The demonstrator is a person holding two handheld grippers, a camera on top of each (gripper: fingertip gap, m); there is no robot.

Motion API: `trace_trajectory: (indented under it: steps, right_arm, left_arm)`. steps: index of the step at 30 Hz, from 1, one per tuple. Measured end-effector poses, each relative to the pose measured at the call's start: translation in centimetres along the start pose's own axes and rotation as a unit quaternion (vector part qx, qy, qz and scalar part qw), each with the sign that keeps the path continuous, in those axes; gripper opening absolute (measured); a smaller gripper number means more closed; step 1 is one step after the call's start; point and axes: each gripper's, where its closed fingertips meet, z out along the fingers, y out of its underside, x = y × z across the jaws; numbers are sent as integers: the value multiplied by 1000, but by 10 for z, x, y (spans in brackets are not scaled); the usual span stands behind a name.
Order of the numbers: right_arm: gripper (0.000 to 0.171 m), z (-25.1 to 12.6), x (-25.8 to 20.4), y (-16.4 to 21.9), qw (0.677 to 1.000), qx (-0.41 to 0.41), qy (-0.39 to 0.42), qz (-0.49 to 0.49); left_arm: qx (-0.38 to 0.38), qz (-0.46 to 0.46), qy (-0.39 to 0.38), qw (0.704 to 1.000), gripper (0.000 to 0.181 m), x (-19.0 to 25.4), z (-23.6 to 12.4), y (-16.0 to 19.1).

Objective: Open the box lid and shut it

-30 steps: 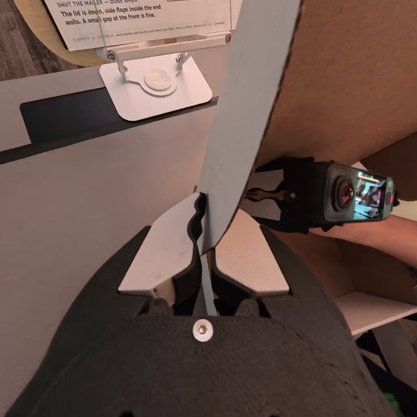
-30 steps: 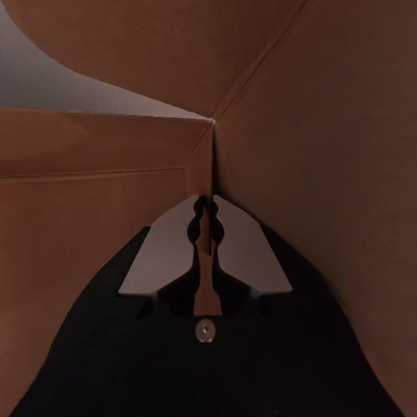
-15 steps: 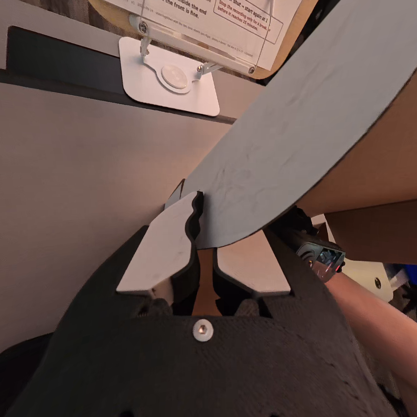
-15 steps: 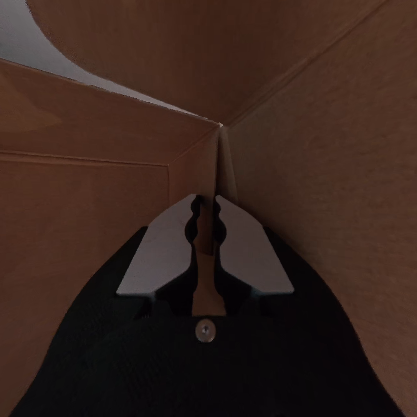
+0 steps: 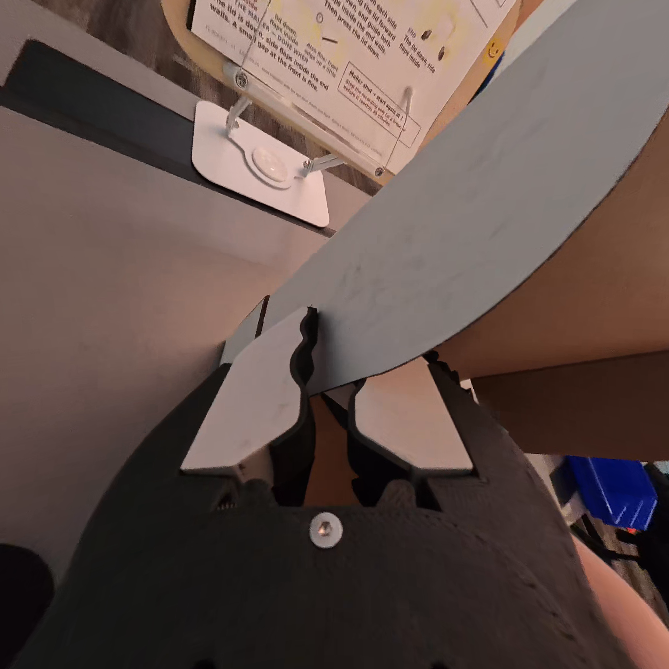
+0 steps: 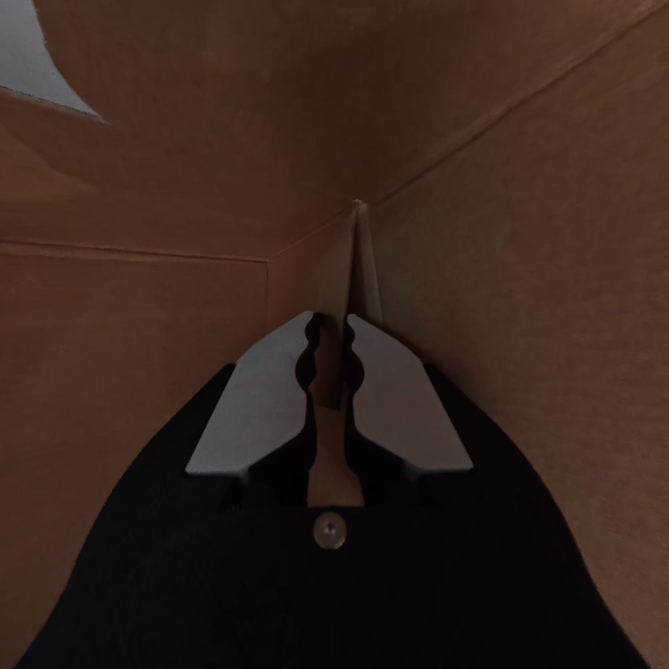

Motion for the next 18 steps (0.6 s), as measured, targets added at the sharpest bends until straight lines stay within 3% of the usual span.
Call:
trace_trajectory:
  steps: [1, 13, 18]
  right_arm:
    - [14, 1, 1, 1, 1000, -1, 1, 4]
    - [17, 5, 7, 5, 1000, 10, 8, 14]
    - [22, -15, 4, 4, 999, -20, 24, -29]
  left_arm:
    - [-6, -2, -1, 1000, 16, 0, 2, -1]
    - [48, -7, 10, 999, 14, -23, 0, 24]
    - [67, 16, 39, 997, 18, -17, -5, 24]
